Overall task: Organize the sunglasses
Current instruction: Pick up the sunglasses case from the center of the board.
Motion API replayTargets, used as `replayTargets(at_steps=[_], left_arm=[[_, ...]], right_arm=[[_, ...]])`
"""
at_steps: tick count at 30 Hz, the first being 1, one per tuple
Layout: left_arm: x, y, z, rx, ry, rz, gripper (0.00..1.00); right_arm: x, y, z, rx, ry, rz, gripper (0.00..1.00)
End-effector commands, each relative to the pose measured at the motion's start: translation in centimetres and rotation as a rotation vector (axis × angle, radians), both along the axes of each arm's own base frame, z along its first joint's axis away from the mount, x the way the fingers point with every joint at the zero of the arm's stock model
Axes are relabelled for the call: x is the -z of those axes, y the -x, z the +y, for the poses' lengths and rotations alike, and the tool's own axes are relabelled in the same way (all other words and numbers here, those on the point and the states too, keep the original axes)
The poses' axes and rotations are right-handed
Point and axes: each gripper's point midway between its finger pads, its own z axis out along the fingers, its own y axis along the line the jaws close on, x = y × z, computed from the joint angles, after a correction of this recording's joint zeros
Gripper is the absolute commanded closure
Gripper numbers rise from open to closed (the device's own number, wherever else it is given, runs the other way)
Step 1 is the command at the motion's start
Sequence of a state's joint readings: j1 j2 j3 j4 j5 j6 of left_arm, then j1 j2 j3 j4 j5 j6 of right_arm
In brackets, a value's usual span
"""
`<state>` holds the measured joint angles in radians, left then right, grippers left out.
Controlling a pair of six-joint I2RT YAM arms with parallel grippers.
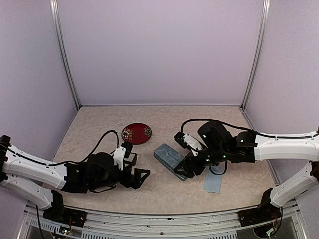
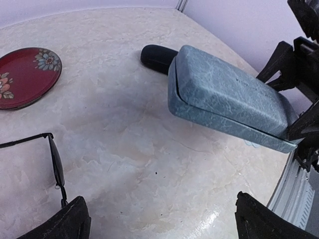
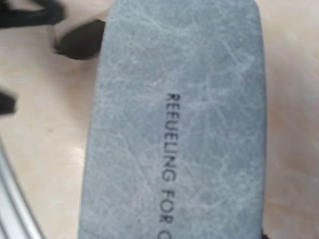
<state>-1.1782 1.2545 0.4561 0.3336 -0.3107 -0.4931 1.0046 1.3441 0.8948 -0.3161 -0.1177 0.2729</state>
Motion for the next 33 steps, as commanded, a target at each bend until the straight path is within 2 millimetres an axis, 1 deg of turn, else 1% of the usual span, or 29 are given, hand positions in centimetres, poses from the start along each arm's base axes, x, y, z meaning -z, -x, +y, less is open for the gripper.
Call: replayTargets(at_steps=[1,5,7,11,15,19,22,23,26,30,33], left_arm=[[-3.3,0.8,-0.2,0.103,0.101,-0.074,0.01],[-4.4,1.6,0.0,0.174,0.137,-0.104,0.01],[-4.8,2.2,-0.2,0.24,0.155,-0.117,0.01],[-4.7,2.4,-0.1,0.283,0.149,-0.125,0.01],[-5.4,2.9,-0.2,0.351,0.156,-0.154,0.01],[-6.0,3.5,-0.6,0.436,0.167,-0.18,0.01],[-6.2,4.2,-1.1,0.503,0.169,-0.196,0.01],[-6.4,4.8,-1.5,0.548,0.177,-0.201,0.01],[-6.4,5.8,-2.2,0.625,0.176,-0.206,0.01],[-7.0,6.7,-2.8,0.705,0.189,-0.216,0.01],[-7.3,7.0,-3.2,0.731,0.196,-0.224,0.01]], right_arm=[[-2.5,1.9,1.2,-0.162,-0.129,-0.044,0.63],[-4.3,2.9,1.6,-0.236,-0.197,-0.071,0.65],[-5.0,3.5,1.8,-0.275,-0.219,-0.086,0.66],[-5.8,4.5,2.1,-0.347,-0.256,-0.095,0.69],[-6.5,5.7,2.4,-0.43,-0.294,-0.086,0.72],[-7.2,6.6,2.8,-0.492,-0.323,-0.085,0.74],[-7.4,7.2,3.0,-0.536,-0.333,-0.069,0.74],[-7.4,7.3,3.1,-0.547,-0.335,-0.068,0.74],[-7.3,7.8,3.4,-0.587,-0.34,-0.054,0.74],[-7.2,8.0,3.9,-0.621,-0.335,-0.035,0.75],[-7.1,8.1,4.1,-0.64,-0.337,-0.026,0.75]])
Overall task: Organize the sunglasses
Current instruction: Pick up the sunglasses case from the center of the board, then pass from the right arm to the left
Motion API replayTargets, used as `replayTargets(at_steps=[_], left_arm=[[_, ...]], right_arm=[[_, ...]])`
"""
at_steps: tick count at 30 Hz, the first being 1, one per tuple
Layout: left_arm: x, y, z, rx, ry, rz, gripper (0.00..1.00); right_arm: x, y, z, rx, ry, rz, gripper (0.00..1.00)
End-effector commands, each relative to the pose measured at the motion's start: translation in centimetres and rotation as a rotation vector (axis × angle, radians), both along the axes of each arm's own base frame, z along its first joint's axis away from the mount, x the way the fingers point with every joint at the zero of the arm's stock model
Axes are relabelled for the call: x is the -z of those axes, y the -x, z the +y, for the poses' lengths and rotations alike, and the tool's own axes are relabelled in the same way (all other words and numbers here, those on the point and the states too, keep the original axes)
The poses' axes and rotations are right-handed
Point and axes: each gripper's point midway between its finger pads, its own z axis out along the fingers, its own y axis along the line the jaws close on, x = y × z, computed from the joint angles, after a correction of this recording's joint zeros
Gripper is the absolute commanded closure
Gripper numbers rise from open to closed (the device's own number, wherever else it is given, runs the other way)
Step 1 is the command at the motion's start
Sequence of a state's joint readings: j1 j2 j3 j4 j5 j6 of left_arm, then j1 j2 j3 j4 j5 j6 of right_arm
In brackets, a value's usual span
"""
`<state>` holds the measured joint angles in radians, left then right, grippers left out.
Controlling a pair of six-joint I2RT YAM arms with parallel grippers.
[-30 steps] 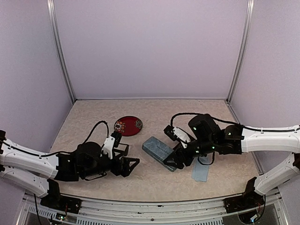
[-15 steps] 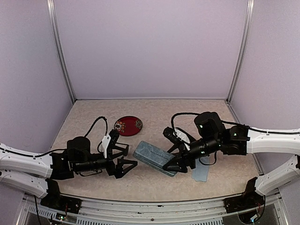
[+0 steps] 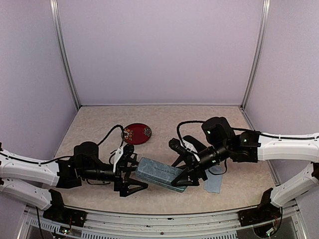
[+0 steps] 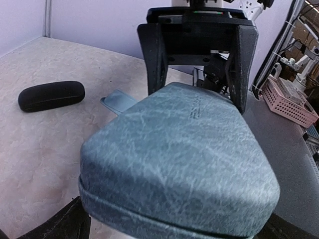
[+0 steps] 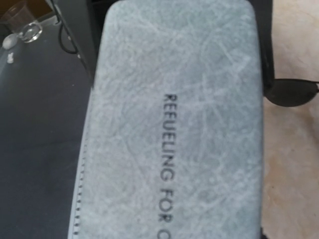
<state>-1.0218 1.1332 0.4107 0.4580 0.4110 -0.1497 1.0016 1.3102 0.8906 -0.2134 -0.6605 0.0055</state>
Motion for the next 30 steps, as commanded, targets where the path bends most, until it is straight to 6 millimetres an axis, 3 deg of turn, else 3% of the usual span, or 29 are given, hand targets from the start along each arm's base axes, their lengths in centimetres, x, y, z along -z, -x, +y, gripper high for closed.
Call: replayTargets(at_steps=[1,10,30], left_arm=[[-2.4,0.9,-1.0,0.1,0.06,-0.059,0.01],[-2.8,1.6,-1.4,0.152,0.077,-0.059,0.02],[-3.1,2.6,-2.1,0.231,0.1,-0.021,0.23]], right_arm=[[-2.0,0.3,0.8,-0.069,-0.066,-0.023,0.75],[-1.9,0.8,0.8,-0.103,-0.069,-0.014,0.75],[-1.6,1.0,0.7,-0.11,-0.071,-0.004,0.76]])
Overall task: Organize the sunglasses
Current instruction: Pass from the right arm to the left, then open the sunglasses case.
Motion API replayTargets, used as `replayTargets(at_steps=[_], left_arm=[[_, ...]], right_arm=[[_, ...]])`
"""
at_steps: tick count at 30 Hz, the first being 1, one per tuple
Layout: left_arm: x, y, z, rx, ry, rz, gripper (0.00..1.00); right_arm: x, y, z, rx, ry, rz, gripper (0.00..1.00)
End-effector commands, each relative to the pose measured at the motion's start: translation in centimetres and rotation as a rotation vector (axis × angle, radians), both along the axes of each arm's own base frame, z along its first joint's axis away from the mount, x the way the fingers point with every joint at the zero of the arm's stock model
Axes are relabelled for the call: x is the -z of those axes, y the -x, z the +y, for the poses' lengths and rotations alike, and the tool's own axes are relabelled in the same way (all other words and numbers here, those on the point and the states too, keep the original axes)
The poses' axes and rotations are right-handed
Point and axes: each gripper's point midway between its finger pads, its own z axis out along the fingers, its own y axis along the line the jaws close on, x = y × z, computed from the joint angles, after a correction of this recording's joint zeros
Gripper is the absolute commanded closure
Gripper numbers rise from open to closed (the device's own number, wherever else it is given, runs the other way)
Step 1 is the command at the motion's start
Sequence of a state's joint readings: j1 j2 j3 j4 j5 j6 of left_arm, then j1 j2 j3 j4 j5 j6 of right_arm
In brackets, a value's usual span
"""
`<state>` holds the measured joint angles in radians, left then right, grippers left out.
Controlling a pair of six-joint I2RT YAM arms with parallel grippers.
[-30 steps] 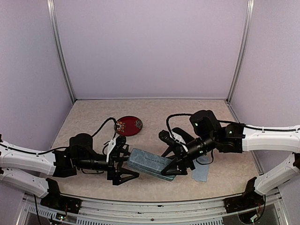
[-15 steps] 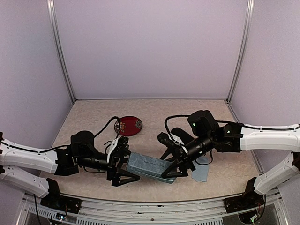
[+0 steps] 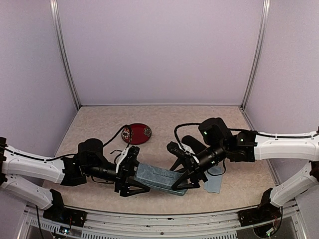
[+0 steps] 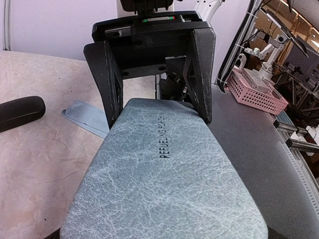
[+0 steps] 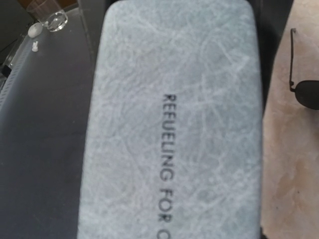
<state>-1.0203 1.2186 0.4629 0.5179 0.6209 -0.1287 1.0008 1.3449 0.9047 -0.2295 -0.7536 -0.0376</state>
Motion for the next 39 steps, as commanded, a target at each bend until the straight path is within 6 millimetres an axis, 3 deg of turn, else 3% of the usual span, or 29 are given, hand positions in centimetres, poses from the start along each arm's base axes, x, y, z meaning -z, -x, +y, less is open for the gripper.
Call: replayTargets(at_steps=[1,17,24,28,35,39], left_arm=[[-2.0,0.0,-0.4,0.023,0.057,-0.027,0.23],[-3.5,-0.6,0.4,-0.019,0.104,-0.026,0.53],[-3.2,-1.1,0.4,-0.051,0.093,0.005,0.75],[-3.0,-1.2,0.3,-0.056,0.083,0.015,1.0],[-2.6,-1.4,0.0,-0.054,0.063,0.03,1.0],[-2.5,-1.3,-0.1,-0.046,0.061,0.035,1.0]], right_arm=[[-1.7,-0.2,0.5,-0.016,-0.062,-0.03,0.76],[-1.3,-0.6,0.7,0.01,-0.063,-0.018,0.74],[-1.1,-1.4,1.1,0.055,-0.055,-0.018,0.5],[-0.8,-1.8,1.4,0.078,-0.047,-0.014,0.35],[0.1,-2.1,2.3,0.107,-0.015,-0.02,0.05],[0.6,-2.2,2.8,0.116,0.011,-0.025,0.02]])
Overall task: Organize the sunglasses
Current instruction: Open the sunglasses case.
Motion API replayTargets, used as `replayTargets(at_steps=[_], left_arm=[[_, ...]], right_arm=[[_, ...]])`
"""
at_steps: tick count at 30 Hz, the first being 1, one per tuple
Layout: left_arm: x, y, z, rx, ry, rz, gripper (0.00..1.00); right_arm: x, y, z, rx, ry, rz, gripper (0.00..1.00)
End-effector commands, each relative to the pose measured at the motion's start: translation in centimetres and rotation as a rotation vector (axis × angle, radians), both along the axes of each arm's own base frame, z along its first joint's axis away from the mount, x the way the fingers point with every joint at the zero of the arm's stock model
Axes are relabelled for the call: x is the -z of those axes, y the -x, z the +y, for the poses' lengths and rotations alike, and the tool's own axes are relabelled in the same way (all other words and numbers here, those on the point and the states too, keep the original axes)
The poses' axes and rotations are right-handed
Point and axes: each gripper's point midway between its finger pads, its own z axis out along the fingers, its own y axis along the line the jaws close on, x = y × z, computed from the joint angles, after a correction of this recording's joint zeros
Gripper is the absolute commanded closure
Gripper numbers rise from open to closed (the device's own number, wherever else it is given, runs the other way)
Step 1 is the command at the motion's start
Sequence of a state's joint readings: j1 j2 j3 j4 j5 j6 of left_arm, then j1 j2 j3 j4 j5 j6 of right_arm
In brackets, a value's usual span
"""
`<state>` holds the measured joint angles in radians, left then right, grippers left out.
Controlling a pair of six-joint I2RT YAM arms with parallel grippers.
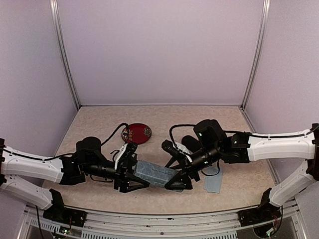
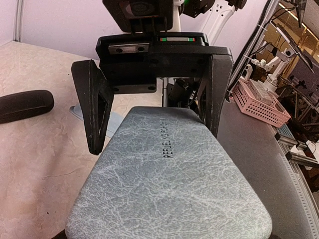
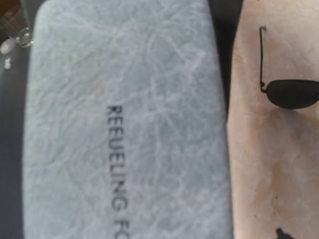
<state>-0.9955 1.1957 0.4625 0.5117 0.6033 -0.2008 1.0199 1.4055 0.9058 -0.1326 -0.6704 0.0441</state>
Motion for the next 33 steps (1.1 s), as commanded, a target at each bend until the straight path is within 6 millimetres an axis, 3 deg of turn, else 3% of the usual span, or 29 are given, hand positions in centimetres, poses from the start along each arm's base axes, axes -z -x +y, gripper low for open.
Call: replayTargets(at_steps=[1,11,19,28,33], left_arm=[[-1.9,-0.2,-0.5,0.01,0.053,-0.025,1.0],[-0.3,-0.4,-0.6,0.011,-0.005,-0.051,1.0],[1.4,0.4,-0.5,0.066,-0.063,-0.133,1.0],[1.8,1.6,0.3,0.109,-0.063,-0.251,1.0],[2.6,1.6,0.3,0.102,-0.094,-0.284,1.0]], right_arm=[[-0.5,-0.8,1.2,0.034,0.001,-0.035,0.03],[0.1,-0.8,1.5,0.035,0.009,-0.002,0.32],[0.6,-0.7,1.1,0.029,-0.014,0.172,0.54],[2.4,-2.8,-0.6,0.147,0.015,0.463,0.65],[2.8,-1.9,-0.7,0.134,0.012,0.616,0.66]])
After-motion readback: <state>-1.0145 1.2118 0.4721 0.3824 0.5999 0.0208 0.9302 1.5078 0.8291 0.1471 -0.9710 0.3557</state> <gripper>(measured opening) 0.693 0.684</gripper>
